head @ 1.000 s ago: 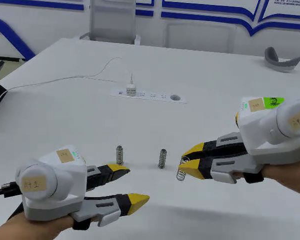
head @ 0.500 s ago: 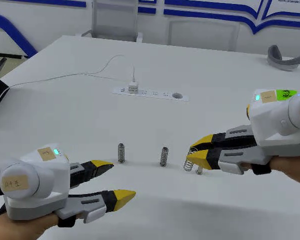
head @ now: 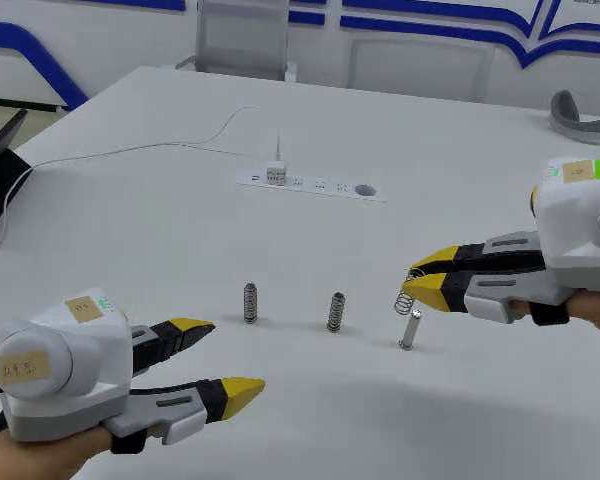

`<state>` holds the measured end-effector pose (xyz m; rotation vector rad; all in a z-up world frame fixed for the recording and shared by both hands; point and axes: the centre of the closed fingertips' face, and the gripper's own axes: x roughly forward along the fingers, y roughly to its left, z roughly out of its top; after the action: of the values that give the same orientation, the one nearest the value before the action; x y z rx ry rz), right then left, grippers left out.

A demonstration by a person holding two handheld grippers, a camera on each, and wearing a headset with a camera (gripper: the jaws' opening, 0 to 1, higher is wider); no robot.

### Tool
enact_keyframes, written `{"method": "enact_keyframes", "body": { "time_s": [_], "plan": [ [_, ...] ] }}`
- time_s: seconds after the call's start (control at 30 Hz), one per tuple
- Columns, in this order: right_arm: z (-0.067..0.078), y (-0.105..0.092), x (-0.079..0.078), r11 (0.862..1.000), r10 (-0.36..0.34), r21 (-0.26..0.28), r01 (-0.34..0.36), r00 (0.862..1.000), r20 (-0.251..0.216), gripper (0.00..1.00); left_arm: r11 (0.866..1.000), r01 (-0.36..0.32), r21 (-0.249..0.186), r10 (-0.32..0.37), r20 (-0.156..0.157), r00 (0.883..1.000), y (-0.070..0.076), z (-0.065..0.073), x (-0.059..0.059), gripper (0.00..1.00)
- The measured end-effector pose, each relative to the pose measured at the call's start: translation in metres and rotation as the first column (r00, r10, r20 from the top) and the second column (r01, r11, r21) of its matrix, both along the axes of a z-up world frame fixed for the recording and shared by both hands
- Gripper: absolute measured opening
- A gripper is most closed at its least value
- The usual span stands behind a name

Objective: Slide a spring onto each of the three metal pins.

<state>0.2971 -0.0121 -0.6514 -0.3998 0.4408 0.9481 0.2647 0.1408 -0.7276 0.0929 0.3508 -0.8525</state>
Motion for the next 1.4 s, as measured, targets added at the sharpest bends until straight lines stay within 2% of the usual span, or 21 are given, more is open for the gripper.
{"method": "enact_keyframes", "body": {
  "time_s": [0.23, 0.5, 0.67, 0.93, 1.4],
  "plan": [
    [-0.007, -0.015, 0.013, 0.998, -0.052, -0.022, 0.052, 0.999, 0.005, 0.12, 1.0, -0.01, -0.006, 0.01, 0.0, 1.0, 0.001, 0.001, -0.001, 0.55],
    [-0.028, -0.03, 0.03, 0.99, -0.136, -0.046, 0.136, 0.991, 0.002, 0.12, 1.0, -0.018, -0.015, 0.018, 0.001, 1.0, -0.002, 0.003, -0.002, 0.57],
    [-0.038, -0.031, 0.035, 0.987, -0.151, -0.06, 0.15, 0.989, -0.01, 0.12, 0.999, -0.03, -0.018, 0.03, 0.0, 1.0, 0.001, 0.004, -0.002, 0.58],
    [-0.046, -0.032, 0.038, 0.984, -0.166, -0.067, 0.165, 0.986, -0.022, 0.12, 0.999, -0.031, -0.016, 0.031, -0.003, 1.0, 0.001, 0.004, -0.004, 0.58],
    [-0.062, -0.036, 0.041, 0.98, -0.19, -0.06, 0.187, 0.981, -0.044, 0.12, 0.999, -0.032, -0.012, 0.032, -0.006, 0.999, 0.0, 0.004, -0.005, 0.56]
  ]
}}
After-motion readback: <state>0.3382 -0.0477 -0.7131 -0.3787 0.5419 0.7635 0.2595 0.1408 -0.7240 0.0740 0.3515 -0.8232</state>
